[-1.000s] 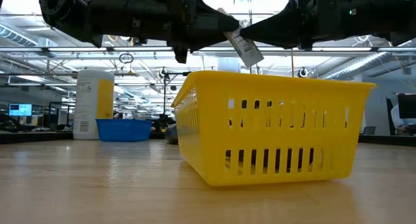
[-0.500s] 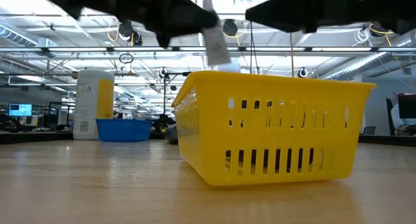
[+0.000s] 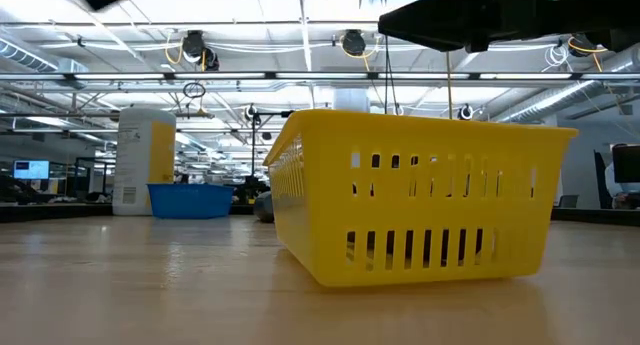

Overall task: Pick & Place Travel size toiletries
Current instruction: Put the white toothpaste into the left yellow bin

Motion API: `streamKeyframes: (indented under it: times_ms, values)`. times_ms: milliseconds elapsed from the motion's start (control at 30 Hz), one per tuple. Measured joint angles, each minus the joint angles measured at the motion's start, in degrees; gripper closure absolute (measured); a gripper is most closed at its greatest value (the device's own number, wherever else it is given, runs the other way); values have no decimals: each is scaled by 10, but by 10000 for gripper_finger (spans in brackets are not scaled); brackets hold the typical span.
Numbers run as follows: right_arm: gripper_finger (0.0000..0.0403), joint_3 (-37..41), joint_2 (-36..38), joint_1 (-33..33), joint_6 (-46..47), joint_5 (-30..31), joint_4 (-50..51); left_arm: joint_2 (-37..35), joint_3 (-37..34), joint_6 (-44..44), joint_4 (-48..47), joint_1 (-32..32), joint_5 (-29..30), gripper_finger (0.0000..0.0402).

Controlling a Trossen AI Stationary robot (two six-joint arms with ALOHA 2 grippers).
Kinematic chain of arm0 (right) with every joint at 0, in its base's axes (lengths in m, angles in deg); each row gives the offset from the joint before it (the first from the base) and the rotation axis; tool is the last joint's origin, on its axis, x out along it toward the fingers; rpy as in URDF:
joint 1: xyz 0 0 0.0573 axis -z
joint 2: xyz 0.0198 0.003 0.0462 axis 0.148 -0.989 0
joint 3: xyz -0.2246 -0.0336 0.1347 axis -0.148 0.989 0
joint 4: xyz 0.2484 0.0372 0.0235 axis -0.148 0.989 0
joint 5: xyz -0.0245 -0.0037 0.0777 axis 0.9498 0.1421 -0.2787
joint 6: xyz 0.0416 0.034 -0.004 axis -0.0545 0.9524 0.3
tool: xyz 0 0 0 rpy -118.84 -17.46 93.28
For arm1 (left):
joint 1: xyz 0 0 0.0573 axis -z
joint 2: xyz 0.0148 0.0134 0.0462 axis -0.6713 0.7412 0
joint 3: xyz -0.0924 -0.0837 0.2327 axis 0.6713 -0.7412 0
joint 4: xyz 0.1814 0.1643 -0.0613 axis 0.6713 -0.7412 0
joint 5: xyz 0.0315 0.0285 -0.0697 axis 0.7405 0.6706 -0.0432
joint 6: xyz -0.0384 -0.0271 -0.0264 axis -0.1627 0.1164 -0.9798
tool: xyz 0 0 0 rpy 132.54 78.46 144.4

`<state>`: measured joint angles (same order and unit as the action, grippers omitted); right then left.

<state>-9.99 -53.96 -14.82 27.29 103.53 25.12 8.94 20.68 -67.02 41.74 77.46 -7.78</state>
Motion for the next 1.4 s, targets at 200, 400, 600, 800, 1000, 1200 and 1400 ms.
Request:
streamKeyframes:
  times_ms: [200, 400, 600, 800, 1000, 1200, 1400]
  values:
    - [241, 0, 0, 0, 5, -2, 0, 0, 16, -223, -121, 109, 17, 364]
    - [242, 0, 0, 4, -5, -3, -6, 7, -11, -426, -185, 232, 163, 364]
    - [242, 0, 0, 25, -26, -5, -26, 47, -35, -569, -181, 310, 279, 364]
    - [242, 0, 0, 52, -27, -5, -29, 114, -45, -689, -175, 325, 300, 364]
    - [243, 0, 0, 78, -20, -69, -39, 165, -45, -805, -175, 324, 292, 364]
    - [243, 0, 0, 88, -3, -95, -40, 199, -45, -888, -177, 324, 284, 364]
    - [242, 0, 0, 87, -2, -95, -39, 210, -56, -932, -179, 324, 262, 331]
